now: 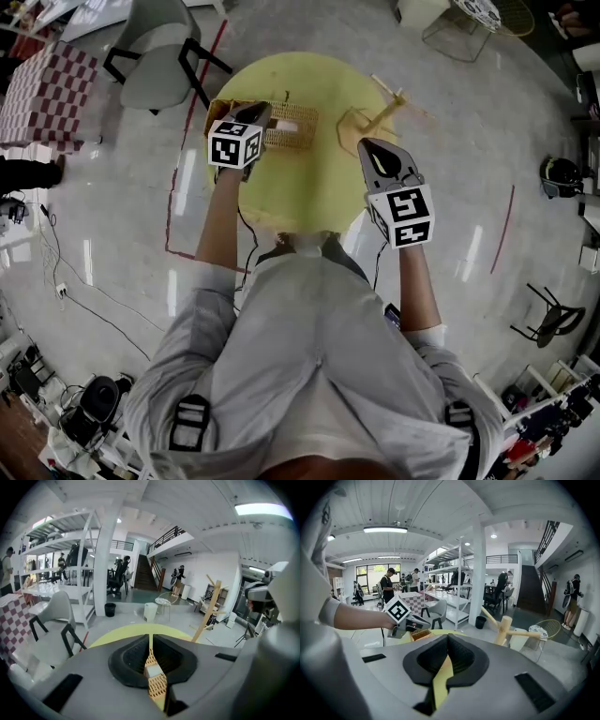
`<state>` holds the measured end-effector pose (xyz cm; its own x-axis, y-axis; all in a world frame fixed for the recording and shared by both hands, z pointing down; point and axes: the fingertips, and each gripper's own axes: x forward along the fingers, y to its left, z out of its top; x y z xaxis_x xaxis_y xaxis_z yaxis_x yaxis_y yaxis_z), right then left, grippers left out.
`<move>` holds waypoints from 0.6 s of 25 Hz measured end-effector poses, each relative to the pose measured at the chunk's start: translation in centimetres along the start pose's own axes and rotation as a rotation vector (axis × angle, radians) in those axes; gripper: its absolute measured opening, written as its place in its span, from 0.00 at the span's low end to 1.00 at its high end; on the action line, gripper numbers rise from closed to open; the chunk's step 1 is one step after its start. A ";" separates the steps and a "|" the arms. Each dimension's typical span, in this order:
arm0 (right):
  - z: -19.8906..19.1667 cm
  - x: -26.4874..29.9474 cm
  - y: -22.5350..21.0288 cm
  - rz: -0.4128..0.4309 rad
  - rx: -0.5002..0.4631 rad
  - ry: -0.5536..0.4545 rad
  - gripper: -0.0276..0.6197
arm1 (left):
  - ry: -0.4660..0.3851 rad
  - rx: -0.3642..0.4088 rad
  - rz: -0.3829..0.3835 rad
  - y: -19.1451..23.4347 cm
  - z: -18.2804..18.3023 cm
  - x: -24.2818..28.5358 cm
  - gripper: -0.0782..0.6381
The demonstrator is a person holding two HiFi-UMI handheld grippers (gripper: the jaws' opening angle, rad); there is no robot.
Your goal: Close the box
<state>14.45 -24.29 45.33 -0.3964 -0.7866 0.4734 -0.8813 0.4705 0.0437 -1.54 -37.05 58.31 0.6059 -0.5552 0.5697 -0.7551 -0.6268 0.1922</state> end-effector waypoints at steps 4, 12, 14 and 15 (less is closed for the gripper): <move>1.9 -1.1 0.4 0.007 -0.036 -0.043 0.08 | -0.111 0.033 0.034 -1.9 2.1 -5.0 0.16; 5.8 -2.4 1.3 0.008 -0.106 -0.109 0.08 | -0.266 0.130 0.094 -4.8 6.3 -13.5 0.15; 6.7 -2.6 1.5 0.006 -0.117 -0.125 0.08 | -0.296 0.152 0.103 -5.1 7.1 -15.1 0.15; 7.1 -2.6 1.6 0.005 -0.121 -0.131 0.08 | -0.312 0.156 0.101 -5.3 7.5 -15.8 0.15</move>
<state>12.20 -24.36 37.89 -0.4380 -0.8257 0.3555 -0.8451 0.5131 0.1504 -5.24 -29.05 42.24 0.5953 -0.7440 0.3035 -0.7826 -0.6224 0.0094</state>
